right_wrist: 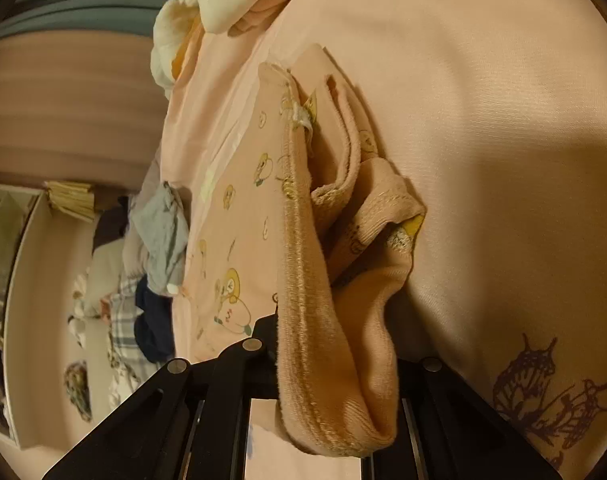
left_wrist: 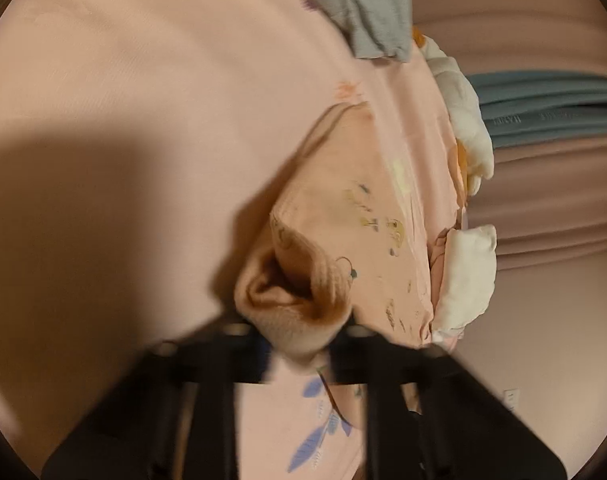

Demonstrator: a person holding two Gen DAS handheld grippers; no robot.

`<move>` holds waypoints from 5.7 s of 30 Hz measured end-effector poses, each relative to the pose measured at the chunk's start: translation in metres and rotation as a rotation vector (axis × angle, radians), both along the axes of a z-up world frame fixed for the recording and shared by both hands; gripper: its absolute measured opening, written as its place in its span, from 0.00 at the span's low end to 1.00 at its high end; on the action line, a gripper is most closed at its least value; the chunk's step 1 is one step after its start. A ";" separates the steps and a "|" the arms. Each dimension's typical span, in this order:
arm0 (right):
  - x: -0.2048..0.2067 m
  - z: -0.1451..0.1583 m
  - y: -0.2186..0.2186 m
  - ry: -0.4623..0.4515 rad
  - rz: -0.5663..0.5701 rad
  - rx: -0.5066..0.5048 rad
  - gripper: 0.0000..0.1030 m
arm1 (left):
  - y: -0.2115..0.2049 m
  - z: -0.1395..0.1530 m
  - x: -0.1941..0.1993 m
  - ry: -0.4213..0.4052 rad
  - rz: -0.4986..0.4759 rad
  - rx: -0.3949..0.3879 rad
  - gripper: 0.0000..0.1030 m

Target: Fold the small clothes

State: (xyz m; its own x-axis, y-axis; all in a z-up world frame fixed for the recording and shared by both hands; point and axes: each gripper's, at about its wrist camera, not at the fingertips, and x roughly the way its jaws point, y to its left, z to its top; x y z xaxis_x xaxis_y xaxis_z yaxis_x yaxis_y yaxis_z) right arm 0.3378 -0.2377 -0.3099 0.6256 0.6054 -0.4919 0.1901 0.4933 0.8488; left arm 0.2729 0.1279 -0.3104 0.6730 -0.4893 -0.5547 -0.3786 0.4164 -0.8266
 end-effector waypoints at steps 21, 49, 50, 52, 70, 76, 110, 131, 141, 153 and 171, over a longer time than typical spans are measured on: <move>-0.037 0.020 0.000 -0.025 0.034 -0.018 0.44 | -0.002 0.010 -0.037 -0.121 -0.026 -0.043 0.57; -0.092 0.049 0.015 -0.124 0.118 -0.187 0.11 | -0.022 0.042 -0.072 -0.085 -0.153 0.196 0.17; -0.100 0.046 0.017 -0.116 0.116 -0.219 0.12 | -0.022 0.034 -0.082 -0.051 -0.169 0.208 0.17; -0.118 0.032 0.017 -0.058 0.102 -0.273 0.11 | -0.021 0.016 -0.096 0.006 -0.172 0.198 0.20; -0.173 0.035 -0.017 0.014 0.057 -0.470 0.03 | 0.011 0.013 -0.166 0.004 -0.185 0.336 0.11; -0.191 0.030 -0.043 0.042 0.021 -0.474 0.00 | 0.013 0.017 -0.173 0.020 -0.221 0.391 0.11; -0.087 0.055 -0.049 0.020 -0.030 -0.651 0.00 | -0.019 0.055 -0.134 -0.027 -0.370 0.568 0.39; -0.025 0.065 -0.033 -0.026 0.010 -0.535 0.28 | 0.010 0.055 -0.101 -0.156 -0.282 0.636 0.64; -0.022 0.058 -0.031 -0.082 -0.041 -0.451 0.06 | 0.005 0.044 -0.115 -0.198 -0.327 0.626 0.65; -0.020 0.071 -0.045 -0.059 -0.120 -0.585 0.05 | 0.010 0.031 -0.121 -0.250 -0.332 0.565 0.70; -0.074 0.064 -0.006 0.029 0.035 -0.951 0.06 | 0.014 0.030 -0.120 -0.266 -0.323 0.518 0.76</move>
State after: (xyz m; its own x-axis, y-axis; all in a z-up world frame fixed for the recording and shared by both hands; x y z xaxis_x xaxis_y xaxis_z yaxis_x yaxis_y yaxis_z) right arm 0.2634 -0.2432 -0.2457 0.5943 -0.0380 -0.8033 0.1768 0.9806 0.0844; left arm 0.1529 0.1415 -0.2806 0.6836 -0.4038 -0.6079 0.0208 0.8434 -0.5368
